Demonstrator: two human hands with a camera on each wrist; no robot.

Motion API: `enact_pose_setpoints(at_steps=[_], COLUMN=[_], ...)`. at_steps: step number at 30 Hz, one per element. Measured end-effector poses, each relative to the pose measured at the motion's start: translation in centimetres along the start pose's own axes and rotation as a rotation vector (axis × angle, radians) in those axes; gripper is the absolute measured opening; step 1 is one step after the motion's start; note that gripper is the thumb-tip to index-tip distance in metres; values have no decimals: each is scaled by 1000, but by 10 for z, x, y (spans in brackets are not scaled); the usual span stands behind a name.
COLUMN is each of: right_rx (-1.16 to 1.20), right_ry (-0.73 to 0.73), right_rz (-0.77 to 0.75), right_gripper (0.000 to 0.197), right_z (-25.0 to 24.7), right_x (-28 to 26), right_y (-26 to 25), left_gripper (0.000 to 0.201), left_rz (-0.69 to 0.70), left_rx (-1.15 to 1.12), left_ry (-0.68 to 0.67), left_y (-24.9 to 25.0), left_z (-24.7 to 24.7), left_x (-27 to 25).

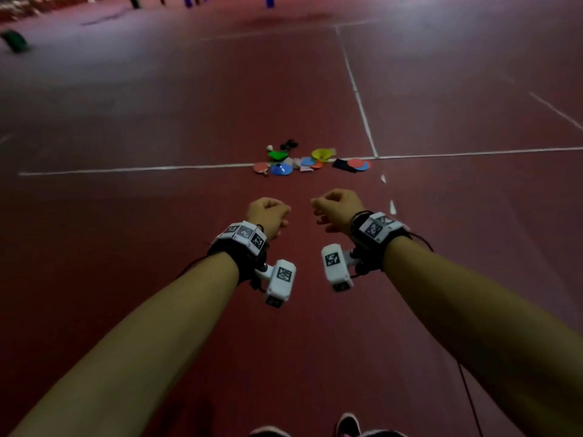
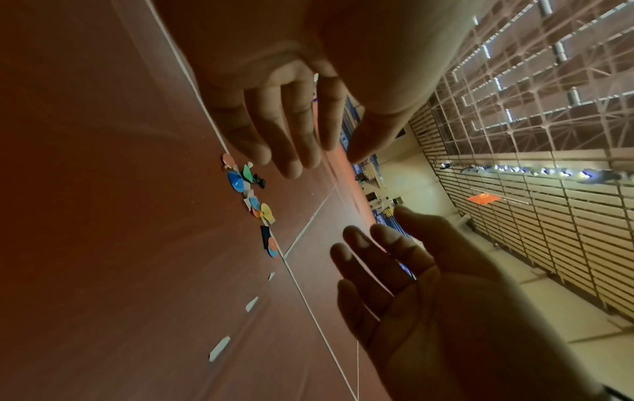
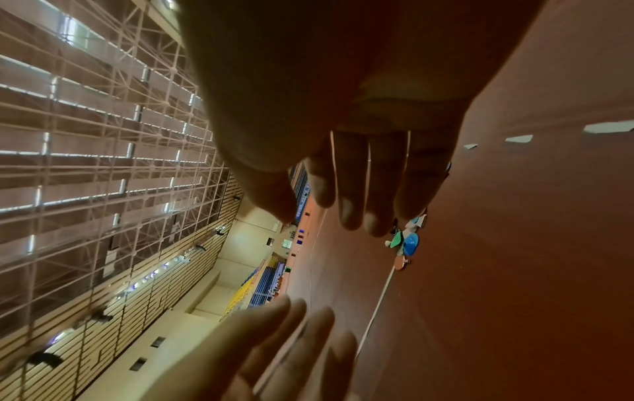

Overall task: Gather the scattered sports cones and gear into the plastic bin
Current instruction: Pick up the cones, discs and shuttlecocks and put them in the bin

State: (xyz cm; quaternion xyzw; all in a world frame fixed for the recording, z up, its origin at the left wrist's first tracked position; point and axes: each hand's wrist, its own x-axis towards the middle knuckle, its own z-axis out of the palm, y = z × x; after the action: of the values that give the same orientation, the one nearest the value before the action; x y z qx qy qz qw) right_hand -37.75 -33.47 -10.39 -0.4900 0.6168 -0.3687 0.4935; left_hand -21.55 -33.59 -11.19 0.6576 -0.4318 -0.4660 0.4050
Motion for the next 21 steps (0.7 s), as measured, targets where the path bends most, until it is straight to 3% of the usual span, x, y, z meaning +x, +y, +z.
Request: enact_pose_setpoints(at_steps=[4, 12, 21], right_rx=[82, 21, 13], right_ry=[-25, -3, 95], right_rz=[17, 1, 37], right_gripper=[17, 19, 17], right_z=[-9, -5, -14], right_x=[78, 257, 462], right_y=[-26, -48, -111], left_gripper=[11, 10, 4], left_rz=[-16, 15, 4], left_rx=[-21, 3, -19], left_ry=[28, -10, -120], left_y=[19, 45, 129], left_z=[16, 54, 85], left_x=[71, 259, 481])
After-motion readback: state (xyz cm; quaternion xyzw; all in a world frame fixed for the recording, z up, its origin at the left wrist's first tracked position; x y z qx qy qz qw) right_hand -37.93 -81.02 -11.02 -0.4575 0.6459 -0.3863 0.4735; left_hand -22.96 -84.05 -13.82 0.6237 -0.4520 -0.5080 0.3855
